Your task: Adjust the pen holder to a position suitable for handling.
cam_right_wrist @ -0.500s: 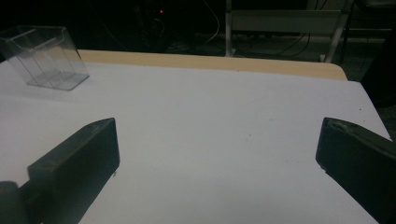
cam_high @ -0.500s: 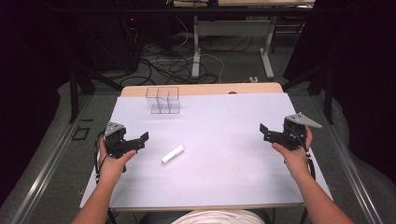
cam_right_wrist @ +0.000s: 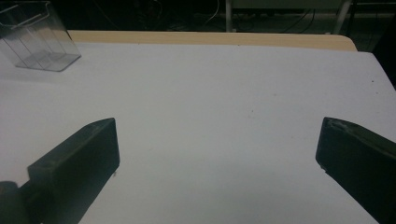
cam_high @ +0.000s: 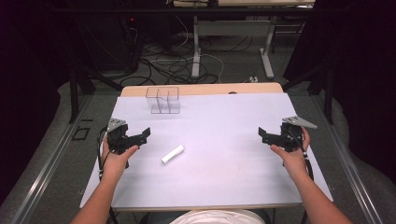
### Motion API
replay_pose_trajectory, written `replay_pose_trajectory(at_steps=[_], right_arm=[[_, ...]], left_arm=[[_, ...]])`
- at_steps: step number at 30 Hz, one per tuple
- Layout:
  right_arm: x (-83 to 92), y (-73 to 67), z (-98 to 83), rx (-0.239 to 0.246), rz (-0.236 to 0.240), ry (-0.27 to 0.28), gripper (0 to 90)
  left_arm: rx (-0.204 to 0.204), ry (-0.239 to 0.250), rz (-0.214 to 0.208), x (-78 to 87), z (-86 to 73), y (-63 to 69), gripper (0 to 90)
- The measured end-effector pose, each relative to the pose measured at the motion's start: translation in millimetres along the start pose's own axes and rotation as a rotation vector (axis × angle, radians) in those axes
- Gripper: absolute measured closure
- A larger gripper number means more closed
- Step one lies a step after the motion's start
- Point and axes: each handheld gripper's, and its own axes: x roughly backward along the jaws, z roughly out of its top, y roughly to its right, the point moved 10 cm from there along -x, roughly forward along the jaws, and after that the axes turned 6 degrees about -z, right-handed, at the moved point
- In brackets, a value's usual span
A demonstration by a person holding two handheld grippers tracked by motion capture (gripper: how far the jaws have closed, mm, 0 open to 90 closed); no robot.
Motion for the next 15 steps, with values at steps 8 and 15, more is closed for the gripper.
replay_pose_trajectory(at_steps=[8, 15], right_arm=[[-2.3, -4.4, 1.8, -0.033, 0.011, 0.0, 0.0], [-2.2, -5.9, 0.5, 0.003, 0.011, 0.003, 0.0]], left_arm=[[0.009, 0.029, 0.016, -3.4, 30.5, 3.2, 8.4], [0.02, 0.071, 0.052, -9.3, 75.6, 3.3, 16.1]])
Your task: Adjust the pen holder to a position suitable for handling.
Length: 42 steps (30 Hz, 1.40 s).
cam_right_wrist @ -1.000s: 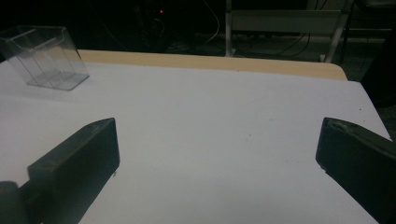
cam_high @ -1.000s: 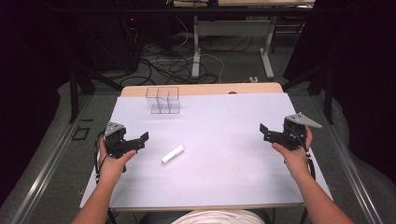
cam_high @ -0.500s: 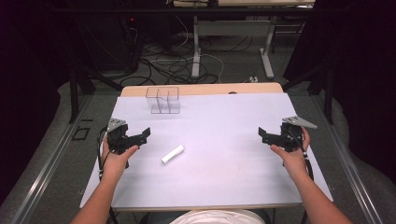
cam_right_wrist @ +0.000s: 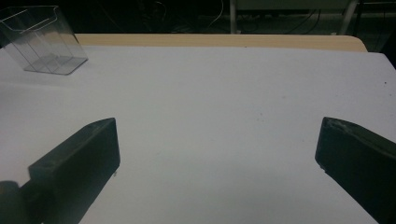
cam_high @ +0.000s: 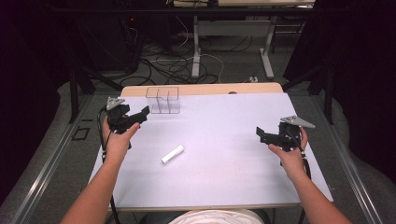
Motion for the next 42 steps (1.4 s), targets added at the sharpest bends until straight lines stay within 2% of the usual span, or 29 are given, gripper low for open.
replay_pose_trajectory(at_steps=[1, 5, 8, 13, 18, 21, 25, 29, 35, 42], right_arm=[[0.0, 0.0, 0.0, 0.0, 0.0, 0.0, 0.0], [3.1, 1.1, 1.7, -0.011, -0.005, 0.006, 0.0], [2.6, 4.0, 1.6, -0.014, -0.013, 0.012, 0.0], [2.1, 3.9, -2.2, -0.037, -0.013, -0.005, 0.6], [2.8, 3.9, -2.1, -0.042, -0.025, -0.003, 0.9], [2.6, 3.7, -4.8, -0.029, -0.018, -0.018, 0.9], [1.7, 2.1, -5.1, -0.039, -0.015, -0.016, 1.1], [1.4, 1.4, -6.4, -0.037, -0.01, -0.021, 1.3], [0.6, 2.2, -6.9, -0.033, -0.004, -0.02, 1.7], [0.1, 2.4, -9.1, -0.041, 0.0, -0.033, 2.3]], left_arm=[[0.0, 0.0, 0.0, 0.0, 0.0, 0.0, 16.4], [-0.007, 0.012, 0.015, -7.0, 21.8, 1.9, 17.8], [-0.002, 0.017, 0.024, -10.1, 27.8, 0.9, 19.3], [-0.02, 0.011, 0.047, -22.3, 37.2, -3.5, 23.0], [-0.014, -0.013, 0.061, -34.8, 48.6, -9.2, 24.7], [-0.011, -0.031, 0.081, -41.6, 55.5, -14.3, 25.3], [-0.015, -0.049, 0.106, -50.4, 62.2, -20.7, 26.0], [-0.013, -0.07, 0.112, -62.0, 62.5, -26.0, 26.9], [-0.039, -0.121, 0.167, -78.7, 58.6, -35.8, 27.0], [-0.052, -0.141, 0.176, -92.5, 53.6, -40.2, 33.9]])
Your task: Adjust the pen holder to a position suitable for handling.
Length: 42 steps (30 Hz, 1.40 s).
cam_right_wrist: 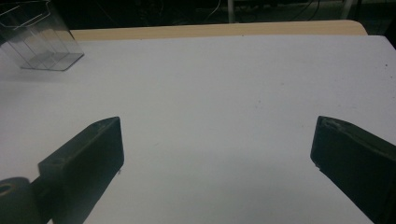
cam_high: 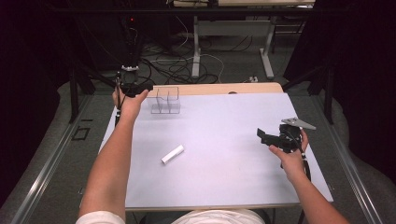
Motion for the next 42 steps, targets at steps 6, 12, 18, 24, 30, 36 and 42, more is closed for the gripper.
replay_pose_trajectory(at_steps=[6, 12, 18, 24, 30, 36, 42], right_arm=[[1.0, -1.9, -1.0, 0.003, 0.005, -0.001, 3.2], [1.0, -2.2, -3.5, 0.007, 0.007, -0.008, 3.8], [2.5, -1.2, -3.6, 0.007, 0.004, -0.012, 4.7], [1.8, -1.6, -4.7, 0.012, 0.005, -0.014, 6.0], [1.8, -2.0, -4.1, 0.008, 0.007, -0.01, 6.2], [1.9, -0.6, -4.4, 0.004, 0.007, -0.013, 6.5], [1.9, 0.3, -4.7, 0.006, 0.006, -0.015, 7.0]], left_arm=[[-0.03, -0.033, 0.012, -8.6, -6.8, -3.1, 42.1], [-0.007, -0.068, 0.014, -16.8, -14.2, -6.3, 45.6], [0.0, -0.131, 0.009, -24.0, -25.8, -10.2, 50.3], [0.009, -0.171, 0.033, -28.3, -36.1, -17.9, 53.2], [0.024, -0.203, 0.042, -29.1, -41.8, -24.0, 54.9], [0.026, -0.19, 0.044, -31.4, -41.8, -23.8, 55.8], [0.032, -0.19, 0.034, -32.5, -42.3, -23.3, 60.0]])
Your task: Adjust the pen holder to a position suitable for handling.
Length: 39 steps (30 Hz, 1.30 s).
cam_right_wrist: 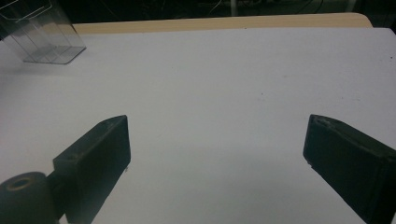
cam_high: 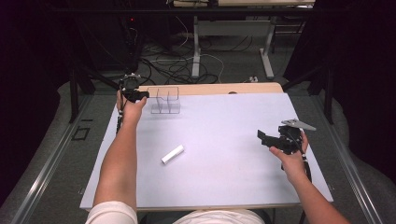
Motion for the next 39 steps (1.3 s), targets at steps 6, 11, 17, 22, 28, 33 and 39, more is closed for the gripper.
replay_pose_trajectory(at_steps=[6, 11, 17, 22, 28, 33, 39], right_arm=[[0.0, -0.1, 0.0, -0.002, 0.005, 0.001, 7.1], [-0.8, 0.0, -1.3, -0.003, 0.005, -0.005, 7.9], [-1.2, -0.2, -2.6, 0.0, 0.007, -0.014, 7.9], [-1.7, 0.3, -2.9, -0.002, 0.005, -0.014, 8.2], [-2.0, 0.1, -2.9, 0.003, 0.007, -0.014, 8.2], [-2.5, 0.4, -3.6, 0.003, 0.005, -0.017, 8.6], [-3.2, 0.1, -4.3, 0.009, 0.007, -0.02, 9.0]], left_arm=[[0.044, -0.026, -0.03, 1.0, -2.8, 4.5, 70.3], [0.046, -0.05, -0.038, -0.3, -6.5, 9.3, 75.8], [0.061, -0.063, -0.026, -0.3, -8.6, 13.2, 84.7], [0.083, -0.07, -0.02, 2.2, -10.2, 12.6, 88.4], [0.089, -0.062, -0.003, 3.7, -12.2, 12.6, 89.1], [0.084, -0.06, 0.008, 3.9, -12.3, 13.1, 89.3], [0.123, -0.082, 0.007, 7.0, -13.7, 14.6, 89.4]])
